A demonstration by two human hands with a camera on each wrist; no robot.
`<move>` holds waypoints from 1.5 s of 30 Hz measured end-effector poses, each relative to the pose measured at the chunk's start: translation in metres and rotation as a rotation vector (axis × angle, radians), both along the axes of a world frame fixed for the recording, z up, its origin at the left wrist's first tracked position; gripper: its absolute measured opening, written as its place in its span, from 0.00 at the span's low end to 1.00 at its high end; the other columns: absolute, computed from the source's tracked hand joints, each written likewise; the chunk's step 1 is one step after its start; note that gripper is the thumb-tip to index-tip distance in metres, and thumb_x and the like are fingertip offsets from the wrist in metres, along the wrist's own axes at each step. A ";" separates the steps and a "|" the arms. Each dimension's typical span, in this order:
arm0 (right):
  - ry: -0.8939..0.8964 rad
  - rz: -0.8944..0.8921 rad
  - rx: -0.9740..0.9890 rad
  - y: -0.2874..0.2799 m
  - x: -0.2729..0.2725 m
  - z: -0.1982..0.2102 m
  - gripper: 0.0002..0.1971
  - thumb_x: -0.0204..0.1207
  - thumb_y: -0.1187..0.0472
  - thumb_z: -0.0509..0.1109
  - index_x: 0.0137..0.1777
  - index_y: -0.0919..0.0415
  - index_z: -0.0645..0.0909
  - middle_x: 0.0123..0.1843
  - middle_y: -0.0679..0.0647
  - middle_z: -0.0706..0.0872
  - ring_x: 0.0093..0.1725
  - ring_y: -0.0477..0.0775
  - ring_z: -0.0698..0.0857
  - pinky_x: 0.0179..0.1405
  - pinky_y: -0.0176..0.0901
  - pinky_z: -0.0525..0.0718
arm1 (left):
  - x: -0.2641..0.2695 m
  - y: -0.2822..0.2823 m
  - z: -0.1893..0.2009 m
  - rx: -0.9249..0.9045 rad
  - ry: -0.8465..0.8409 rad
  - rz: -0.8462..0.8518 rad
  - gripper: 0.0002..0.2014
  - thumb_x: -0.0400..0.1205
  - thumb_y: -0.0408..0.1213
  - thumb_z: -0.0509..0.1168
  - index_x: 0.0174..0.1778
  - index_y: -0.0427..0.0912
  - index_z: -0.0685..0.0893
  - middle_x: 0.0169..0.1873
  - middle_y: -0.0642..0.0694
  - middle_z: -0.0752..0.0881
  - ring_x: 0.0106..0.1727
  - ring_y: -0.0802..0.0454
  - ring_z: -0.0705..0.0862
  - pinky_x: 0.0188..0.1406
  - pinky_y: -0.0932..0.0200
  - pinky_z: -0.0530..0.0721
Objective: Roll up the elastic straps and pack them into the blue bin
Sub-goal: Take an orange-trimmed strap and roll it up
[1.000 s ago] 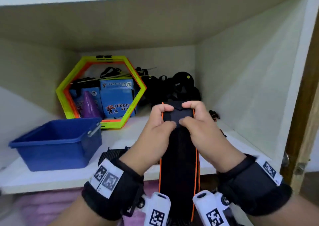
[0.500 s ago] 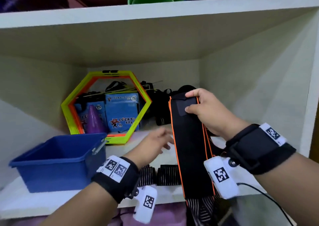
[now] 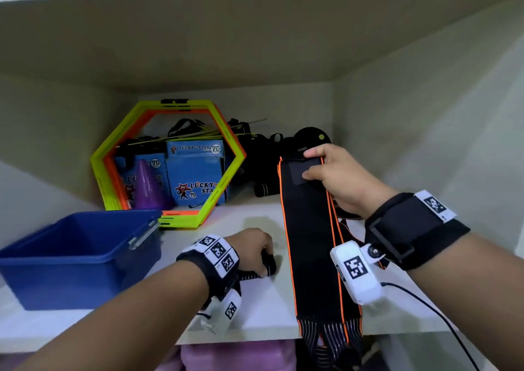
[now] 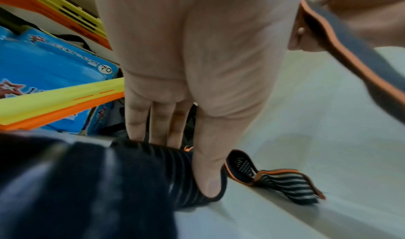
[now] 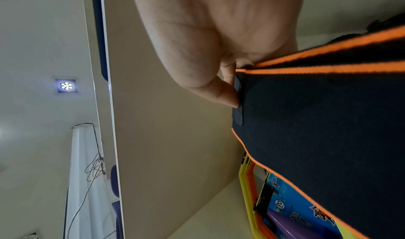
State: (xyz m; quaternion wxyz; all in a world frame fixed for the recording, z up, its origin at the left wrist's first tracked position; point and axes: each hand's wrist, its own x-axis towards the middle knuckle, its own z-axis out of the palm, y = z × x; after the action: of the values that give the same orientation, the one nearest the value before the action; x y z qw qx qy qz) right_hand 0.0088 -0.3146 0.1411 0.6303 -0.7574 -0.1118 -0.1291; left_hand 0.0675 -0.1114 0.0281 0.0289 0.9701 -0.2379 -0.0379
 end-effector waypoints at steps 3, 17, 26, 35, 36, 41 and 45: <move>0.005 0.015 -0.026 0.000 0.007 -0.003 0.17 0.72 0.73 0.72 0.54 0.51 0.79 0.58 0.72 0.87 0.59 0.69 0.88 0.64 0.67 0.85 | 0.015 0.009 0.007 0.045 -0.018 0.020 0.26 0.71 0.38 0.80 0.66 0.44 0.86 0.62 0.46 0.86 0.63 0.45 0.83 0.56 0.59 0.81; 0.002 0.131 -0.053 0.017 0.040 -0.001 0.18 0.73 0.75 0.73 0.54 0.52 0.80 0.60 0.77 0.84 0.59 0.74 0.87 0.62 0.70 0.85 | 0.024 0.049 0.023 0.151 -0.053 0.175 0.17 0.77 0.54 0.74 0.40 0.42 0.87 0.39 0.45 0.87 0.43 0.46 0.83 0.44 0.54 0.82; -0.032 0.133 -0.016 0.036 0.058 0.009 0.17 0.74 0.75 0.72 0.55 0.53 0.79 0.53 0.65 0.86 0.48 0.59 0.88 0.44 0.51 0.89 | -0.008 0.066 0.020 0.144 0.165 0.224 0.19 0.70 0.55 0.79 0.48 0.45 0.89 0.46 0.50 0.91 0.48 0.50 0.88 0.47 0.54 0.86; -0.127 0.212 0.151 0.036 0.028 0.028 0.16 0.77 0.77 0.65 0.54 0.54 0.78 0.55 0.69 0.87 0.46 0.60 0.87 0.39 0.48 0.85 | -0.051 0.019 0.112 -1.121 -0.330 -0.161 0.20 0.88 0.47 0.58 0.75 0.58 0.65 0.55 0.44 0.85 0.52 0.48 0.86 0.51 0.49 0.84; -0.144 0.241 0.191 0.036 0.021 0.030 0.16 0.78 0.77 0.64 0.56 0.55 0.78 0.55 0.70 0.87 0.47 0.61 0.88 0.44 0.54 0.86 | -0.057 0.011 0.117 -1.219 -0.291 -0.204 0.20 0.87 0.47 0.59 0.75 0.58 0.64 0.56 0.43 0.85 0.53 0.49 0.86 0.49 0.46 0.86; -0.161 0.312 0.291 0.037 -0.007 0.042 0.17 0.79 0.74 0.59 0.61 0.56 0.77 0.51 0.66 0.87 0.45 0.60 0.86 0.45 0.56 0.84 | -0.070 -0.021 0.123 -1.462 -0.141 -0.267 0.23 0.81 0.36 0.62 0.71 0.58 0.68 0.66 0.39 0.81 0.61 0.49 0.84 0.61 0.46 0.85; -0.117 0.308 0.265 0.034 -0.002 0.048 0.17 0.79 0.73 0.59 0.63 0.56 0.76 0.51 0.66 0.87 0.44 0.58 0.86 0.42 0.52 0.84 | -0.062 -0.026 0.133 -1.567 -0.024 -0.219 0.22 0.83 0.31 0.62 0.72 0.53 0.69 0.60 0.40 0.83 0.55 0.46 0.84 0.56 0.45 0.84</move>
State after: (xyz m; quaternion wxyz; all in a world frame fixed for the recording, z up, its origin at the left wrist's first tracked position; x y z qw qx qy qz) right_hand 0.0072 -0.2803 0.1889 0.7289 -0.6332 -0.2447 -0.0887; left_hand 0.0058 -0.1371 0.1615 0.6973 0.6385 -0.2898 0.1487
